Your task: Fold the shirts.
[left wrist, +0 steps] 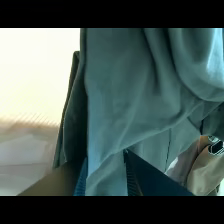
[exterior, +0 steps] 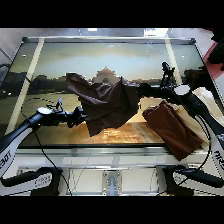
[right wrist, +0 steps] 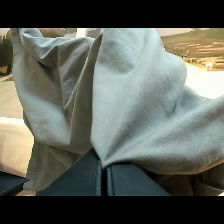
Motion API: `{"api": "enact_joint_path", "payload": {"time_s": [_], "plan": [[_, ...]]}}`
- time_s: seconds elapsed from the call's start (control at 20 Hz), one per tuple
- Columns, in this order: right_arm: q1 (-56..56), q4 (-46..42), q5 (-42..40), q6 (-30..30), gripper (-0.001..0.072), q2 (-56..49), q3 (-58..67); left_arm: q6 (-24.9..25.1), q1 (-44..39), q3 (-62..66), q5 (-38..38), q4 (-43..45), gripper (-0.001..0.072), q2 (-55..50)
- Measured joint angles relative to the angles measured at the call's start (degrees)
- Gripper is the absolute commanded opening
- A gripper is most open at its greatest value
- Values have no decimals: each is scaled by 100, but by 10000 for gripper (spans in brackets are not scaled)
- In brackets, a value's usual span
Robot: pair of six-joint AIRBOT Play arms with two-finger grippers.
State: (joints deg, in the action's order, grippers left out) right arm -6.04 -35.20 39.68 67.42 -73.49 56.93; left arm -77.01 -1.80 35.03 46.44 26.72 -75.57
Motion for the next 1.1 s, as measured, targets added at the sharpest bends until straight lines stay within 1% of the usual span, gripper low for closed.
{"api": "enact_joint_path", "payload": {"time_s": [0.05,0.35,0.4,0.45,0.5,0.55,0.85,1.0,1.1], "plan": [[0,-2,-4,0,29,0,0,13,0,0,2,0,231,0],[0,-2,-70,0,30,0,0,50,0,0,-35,9,232,-85],[0,0,-76,0,29,0,0,48,0,0,-39,9,241,-101],[0,0,-83,0,29,0,0,50,2,0,-39,11,296,-114],[0,0,-92,0,29,0,0,52,13,0,-35,13,432,-120],[0,0,-92,0,29,0,0,50,37,4,-11,11,492,-125],[0,0,-107,0,29,0,0,199,555,74,599,103,491,-131],[0,2,-107,2,29,0,0,197,485,-7,730,260,491,-133],[0,4,-107,2,29,0,0,192,295,-50,610,254,486,-133]]}}
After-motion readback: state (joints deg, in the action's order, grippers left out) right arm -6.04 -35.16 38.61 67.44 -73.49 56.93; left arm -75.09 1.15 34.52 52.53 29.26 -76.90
